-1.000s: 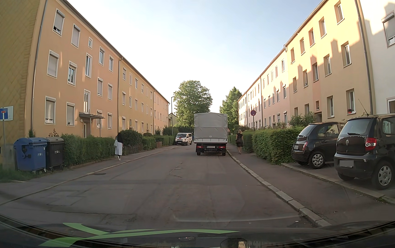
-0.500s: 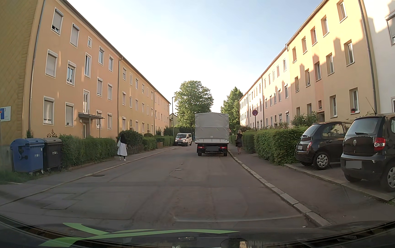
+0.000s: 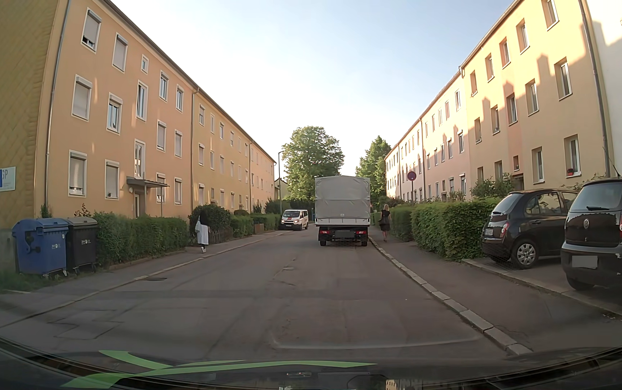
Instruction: Follow the waypoints while adhering to traffic rules and regulations
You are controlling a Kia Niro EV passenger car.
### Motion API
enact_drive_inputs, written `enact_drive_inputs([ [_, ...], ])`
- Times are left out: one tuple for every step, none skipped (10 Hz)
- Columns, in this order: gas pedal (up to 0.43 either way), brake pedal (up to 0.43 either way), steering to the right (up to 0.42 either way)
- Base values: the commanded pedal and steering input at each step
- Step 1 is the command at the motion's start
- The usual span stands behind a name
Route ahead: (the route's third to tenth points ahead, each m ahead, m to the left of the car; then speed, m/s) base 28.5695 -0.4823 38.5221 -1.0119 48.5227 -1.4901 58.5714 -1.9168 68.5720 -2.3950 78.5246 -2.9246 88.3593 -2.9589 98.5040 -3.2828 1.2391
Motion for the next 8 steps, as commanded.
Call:
enact_drive_inputs([
  [0.067,0.0,-0.233],
  [0.067,0.0,-0.246],
  [0.059,0.0,-0.261],
  [0.059,0.0,-0.264],
  [0.059,0.0,-0.264],
  [0.059,0.0,-0.264],
  [0.059,0.0,-0.265],
  [0.059,0.0,-0.269],
])
